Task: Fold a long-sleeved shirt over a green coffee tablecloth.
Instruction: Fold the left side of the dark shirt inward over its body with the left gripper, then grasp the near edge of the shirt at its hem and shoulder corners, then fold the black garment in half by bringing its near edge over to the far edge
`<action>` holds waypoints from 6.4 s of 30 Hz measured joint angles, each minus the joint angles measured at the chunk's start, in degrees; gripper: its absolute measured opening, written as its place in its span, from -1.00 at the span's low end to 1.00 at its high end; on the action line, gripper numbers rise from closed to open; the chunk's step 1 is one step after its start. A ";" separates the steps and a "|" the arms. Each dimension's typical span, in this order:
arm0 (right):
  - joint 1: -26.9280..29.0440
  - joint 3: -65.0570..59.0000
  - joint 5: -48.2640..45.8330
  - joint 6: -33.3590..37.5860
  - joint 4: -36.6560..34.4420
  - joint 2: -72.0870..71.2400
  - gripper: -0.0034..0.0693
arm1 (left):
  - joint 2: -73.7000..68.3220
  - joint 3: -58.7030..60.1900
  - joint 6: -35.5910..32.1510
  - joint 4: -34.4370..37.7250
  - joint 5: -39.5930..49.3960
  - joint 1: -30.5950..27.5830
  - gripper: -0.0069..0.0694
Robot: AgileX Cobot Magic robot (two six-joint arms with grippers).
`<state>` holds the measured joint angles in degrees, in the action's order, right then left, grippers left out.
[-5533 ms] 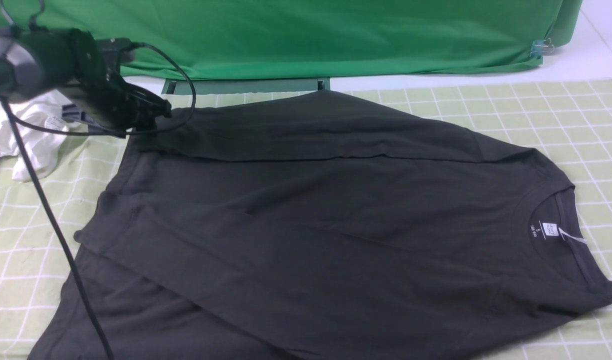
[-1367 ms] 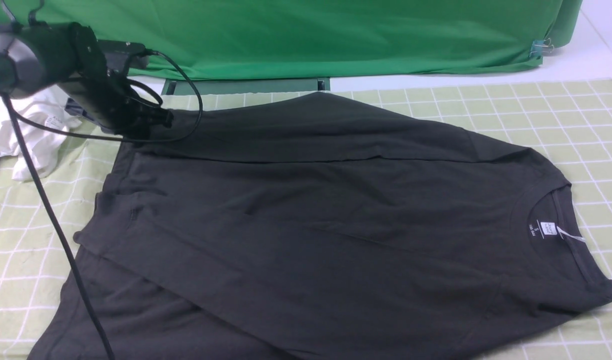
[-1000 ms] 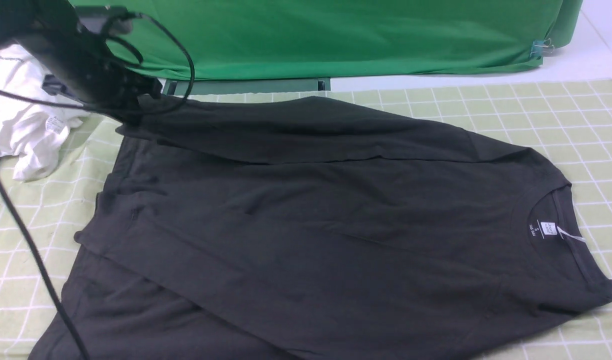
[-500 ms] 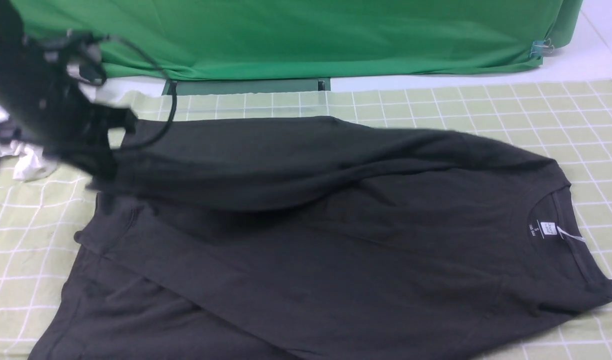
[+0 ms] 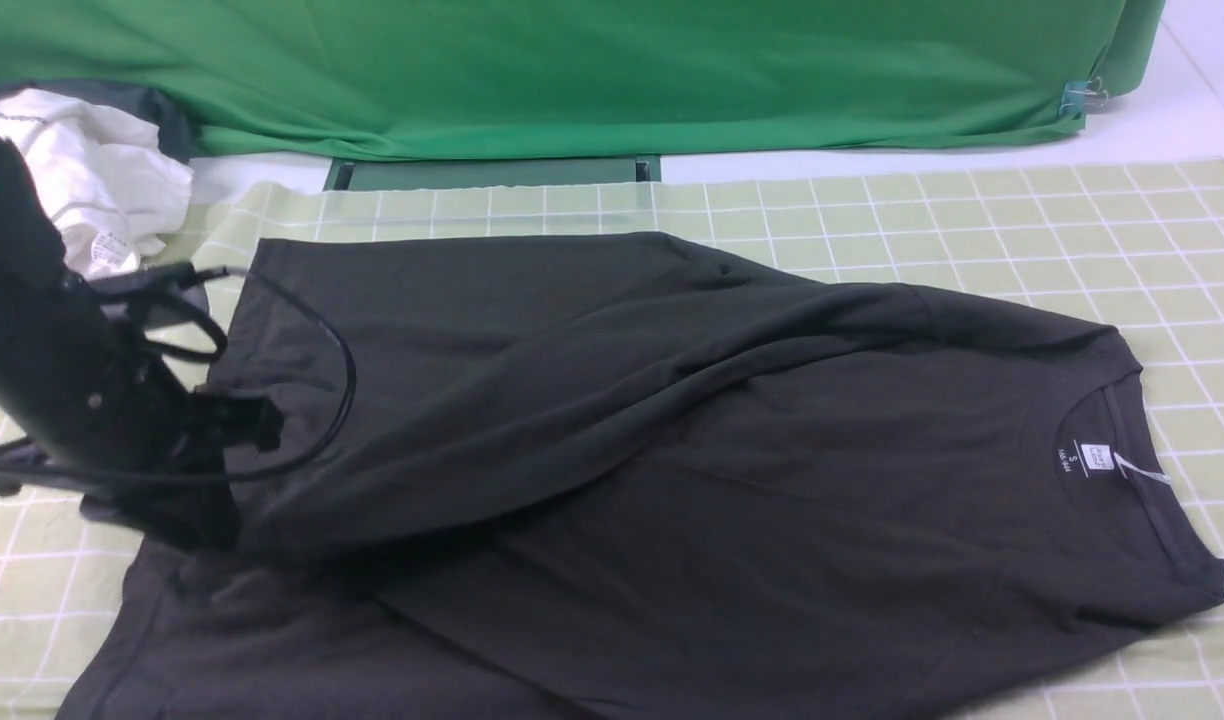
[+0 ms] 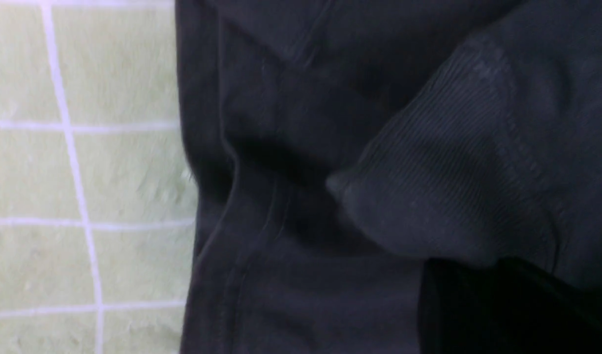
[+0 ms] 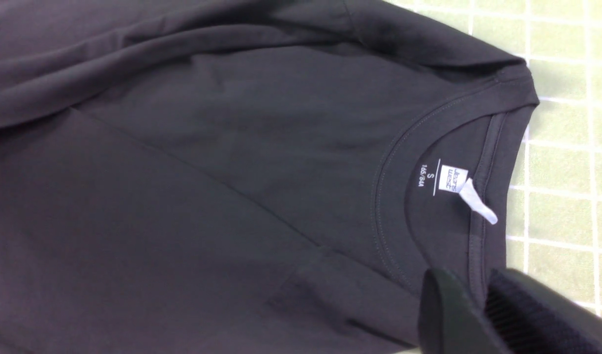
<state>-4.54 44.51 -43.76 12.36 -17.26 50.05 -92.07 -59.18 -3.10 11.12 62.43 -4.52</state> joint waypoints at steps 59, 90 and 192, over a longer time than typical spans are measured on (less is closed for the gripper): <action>-39.32 12.17 -11.33 3.08 6.06 23.32 -0.33 | 29.37 24.51 13.23 -12.10 -2.96 0.00 -0.80; -50.96 3.51 9.74 -2.89 18.17 46.94 -0.23 | 29.48 24.51 12.98 -11.12 -3.62 0.00 -0.79; -30.82 29.27 1.18 11.51 20.25 43.41 -0.83 | 7.38 -9.78 12.31 -14.42 -9.04 8.38 -0.78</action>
<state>-35.36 73.78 -42.59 23.87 2.99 93.46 -84.69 -68.96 9.21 -3.30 53.39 3.86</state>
